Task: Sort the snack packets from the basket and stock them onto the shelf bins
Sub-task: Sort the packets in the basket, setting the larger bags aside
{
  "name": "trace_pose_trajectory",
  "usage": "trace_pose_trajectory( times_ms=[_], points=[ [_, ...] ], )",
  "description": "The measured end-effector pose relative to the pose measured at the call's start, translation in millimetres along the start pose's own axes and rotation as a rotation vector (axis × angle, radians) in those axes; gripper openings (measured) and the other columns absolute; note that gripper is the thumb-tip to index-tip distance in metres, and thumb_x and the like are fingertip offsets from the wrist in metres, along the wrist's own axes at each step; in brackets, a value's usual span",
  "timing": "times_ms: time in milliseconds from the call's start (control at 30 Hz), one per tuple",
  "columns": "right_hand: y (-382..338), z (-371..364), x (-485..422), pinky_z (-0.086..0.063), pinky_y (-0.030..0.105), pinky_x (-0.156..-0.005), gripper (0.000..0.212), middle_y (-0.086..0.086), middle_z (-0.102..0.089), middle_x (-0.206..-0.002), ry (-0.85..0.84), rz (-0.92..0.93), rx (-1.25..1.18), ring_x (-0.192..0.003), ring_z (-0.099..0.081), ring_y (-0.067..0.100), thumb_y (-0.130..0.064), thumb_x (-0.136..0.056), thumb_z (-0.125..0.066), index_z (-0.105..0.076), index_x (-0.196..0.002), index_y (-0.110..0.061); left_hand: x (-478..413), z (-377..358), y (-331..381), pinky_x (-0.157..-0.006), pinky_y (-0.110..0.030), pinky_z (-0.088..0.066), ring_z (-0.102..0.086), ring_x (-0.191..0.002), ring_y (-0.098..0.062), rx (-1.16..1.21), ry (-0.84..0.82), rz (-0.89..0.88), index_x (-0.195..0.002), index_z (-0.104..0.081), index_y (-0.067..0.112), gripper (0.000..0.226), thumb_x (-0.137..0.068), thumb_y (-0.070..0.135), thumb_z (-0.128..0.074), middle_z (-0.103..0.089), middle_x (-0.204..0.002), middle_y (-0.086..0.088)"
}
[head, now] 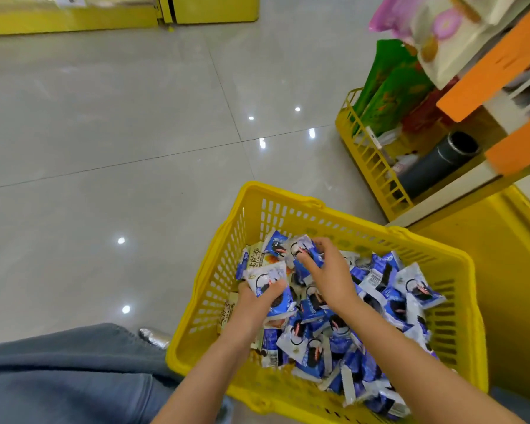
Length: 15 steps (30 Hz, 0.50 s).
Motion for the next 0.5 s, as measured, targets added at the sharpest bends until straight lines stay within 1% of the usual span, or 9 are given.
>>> trace_pose_trajectory(
  times_ms=[67,133,167,233,267,300,367,433,500],
  points=[
    [3.0,23.2,13.0,-0.037,0.026,-0.090,0.047,0.001,-0.052,-0.127,0.101,-0.006,-0.098,-0.118,-0.048,0.018,-0.041,-0.091,-0.052,-0.046,-0.129,-0.014,4.6,-37.2,9.5,-0.080,-0.017,-0.051,-0.041,-0.124,-0.016,-0.047,-0.050,0.012,-0.148,-0.007,0.021,0.089,-0.083,0.047,-0.063,-0.024,-0.153,0.000],
    [12.2,54.8,24.6,-0.039,0.029,-0.091,0.045,0.001,-0.053,-0.118,0.243,-0.038,-0.134,-0.115,-0.049,0.020,-0.039,-0.093,-0.049,-0.047,-0.127,-0.010,8.0,-79.9,17.6,-0.090,-0.020,-0.043,-0.032,-0.134,-0.019,-0.122,-0.097,-0.019,-0.149,0.000,0.019,0.092,-0.085,0.047,-0.060,-0.014,-0.156,0.000],
    [19.8,71.7,29.7,-0.038,0.029,-0.086,0.040,0.001,-0.054,-0.111,0.309,-0.048,-0.117,-0.110,-0.051,0.021,-0.036,-0.094,-0.049,-0.049,-0.124,-0.009,9.4,-99.9,20.7,-0.098,-0.024,-0.037,-0.027,-0.137,-0.019,-0.170,-0.112,-0.037,-0.149,0.000,0.016,0.092,-0.086,0.046,-0.059,-0.013,-0.156,-0.001],
    [38.9,102.8,38.6,-0.037,0.029,-0.079,0.035,0.003,-0.057,-0.107,0.364,-0.084,-0.068,-0.104,-0.055,0.024,-0.031,-0.095,-0.049,-0.052,-0.119,-0.006,9.1,-132.2,21.2,-0.097,-0.021,-0.030,-0.029,-0.133,-0.013,-0.235,-0.143,-0.094,-0.147,-0.003,0.008,0.088,-0.088,0.041,-0.059,-0.018,-0.153,-0.004],
    [49.5,115.1,41.8,-0.039,0.031,-0.080,0.034,0.006,-0.059,-0.111,0.345,-0.121,-0.039,-0.106,-0.055,0.026,-0.029,-0.096,-0.048,-0.052,-0.120,-0.005,8.6,-144.9,19.0,-0.099,-0.022,-0.030,-0.030,-0.131,-0.012,-0.246,-0.169,-0.118,-0.145,-0.005,0.007,0.085,-0.088,0.038,-0.060,-0.021,-0.151,-0.004],
    [59.1,124.4,44.9,-0.041,0.034,-0.083,0.035,0.010,-0.059,-0.118,0.300,-0.165,0.008,-0.109,-0.055,0.029,-0.027,-0.097,-0.047,-0.052,-0.122,-0.003,8.3,-155.0,15.0,-0.106,-0.026,-0.029,-0.029,-0.134,-0.015,-0.269,-0.209,-0.131,-0.145,-0.003,0.006,0.086,-0.088,0.035,-0.061,-0.019,-0.153,-0.007],
    [74.7,134.6,51.1,-0.038,0.037,-0.093,0.038,0.020,-0.053,-0.129,0.179,-0.239,0.124,-0.117,-0.050,0.033,-0.024,-0.098,-0.044,-0.049,-0.126,0.001,9.2,-164.8,7.9,-0.114,-0.033,-0.022,-0.021,-0.141,-0.022,-0.412,-0.282,-0.173,-0.147,-0.001,0.007,0.087,-0.089,0.033,-0.060,-0.013,-0.155,-0.008],
    [78.5,136.8,57.8,-0.031,0.036,-0.103,0.045,0.020,-0.045,-0.138,0.137,-0.236,0.205,-0.128,-0.041,0.032,-0.024,-0.098,-0.043,-0.040,-0.135,0.001,9.6,-158.9,4.2,-0.110,-0.028,-0.024,-0.023,-0.138,-0.019,-0.601,-0.278,-0.287,-0.146,-0.012,0.012,0.073,-0.092,0.035,-0.055,-0.017,-0.152,-0.005],
    [69.0,134.1,64.0,-0.028,0.033,-0.107,0.047,0.014,-0.043,-0.140,0.192,-0.136,0.254,-0.131,-0.037,0.027,-0.025,-0.097,-0.045,-0.037,-0.139,-0.004,15.2,-138.3,8.9,-0.100,-0.017,-0.029,-0.033,-0.126,-0.007,-0.698,-0.186,-0.492,-0.141,-0.026,0.020,0.053,-0.095,0.034,-0.049,-0.029,-0.143,0.004]
  ],
)
Point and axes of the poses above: each hand's wrist, its own x-axis away from the middle knuckle, its own z-axis out of the back of the hand, y = z × x, the point moved 1 cm from there along -x, towards the middle knuckle
